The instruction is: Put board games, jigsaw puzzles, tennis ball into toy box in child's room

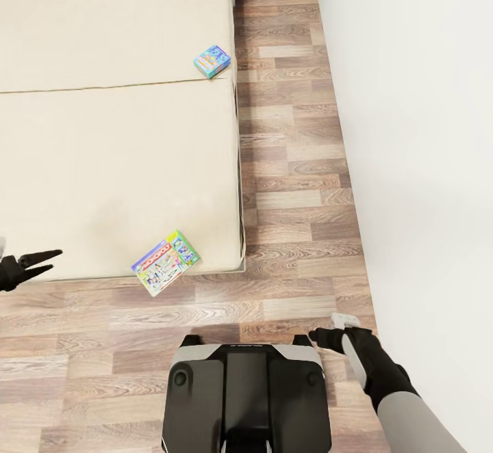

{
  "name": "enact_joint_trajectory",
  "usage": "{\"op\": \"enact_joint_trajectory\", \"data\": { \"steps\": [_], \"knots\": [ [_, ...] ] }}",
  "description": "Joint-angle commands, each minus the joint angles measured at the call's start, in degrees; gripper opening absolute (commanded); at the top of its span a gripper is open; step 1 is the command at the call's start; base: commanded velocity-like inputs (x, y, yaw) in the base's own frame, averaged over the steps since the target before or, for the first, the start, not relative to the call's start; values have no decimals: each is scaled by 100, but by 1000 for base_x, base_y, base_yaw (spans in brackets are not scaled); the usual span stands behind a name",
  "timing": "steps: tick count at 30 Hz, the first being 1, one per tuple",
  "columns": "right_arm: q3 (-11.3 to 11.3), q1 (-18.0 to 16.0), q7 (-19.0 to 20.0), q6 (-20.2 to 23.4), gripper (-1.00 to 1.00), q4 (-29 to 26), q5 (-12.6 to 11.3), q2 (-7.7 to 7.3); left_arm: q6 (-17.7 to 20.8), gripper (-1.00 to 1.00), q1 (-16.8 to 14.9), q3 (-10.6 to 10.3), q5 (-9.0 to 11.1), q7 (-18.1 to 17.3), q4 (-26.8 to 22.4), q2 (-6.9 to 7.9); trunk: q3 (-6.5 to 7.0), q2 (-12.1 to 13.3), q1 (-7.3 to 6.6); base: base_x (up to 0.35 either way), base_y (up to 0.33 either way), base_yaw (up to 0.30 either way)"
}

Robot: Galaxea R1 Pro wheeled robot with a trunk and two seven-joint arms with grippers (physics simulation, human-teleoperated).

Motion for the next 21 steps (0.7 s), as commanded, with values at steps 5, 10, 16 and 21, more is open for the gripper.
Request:
{"op": "enact_joint_trajectory", "data": {
  "steps": [5,10,16,21],
  "knots": [
    [-37,17,541,41,100,-176,-24,-28,-114,100,569,273,-20,-749,470,256,-6,-8,4,0,0,0],
    [-278,58,960,69,100,-457,-27,-33,-578,100,884,340,-31,-966,930,294,-5,-8,4,0,0,0],
    [-717,82,1166,83,100,-627,-29,-29,-824,100,978,232,-29,-1015,1113,279,19,-8,4,0,0,0],
    [-852,86,1209,97,100,-660,-30,-20,-886,100,995,-30,-29,-1011,1146,233,56,-8,4,0,0,0]
  ]
}}
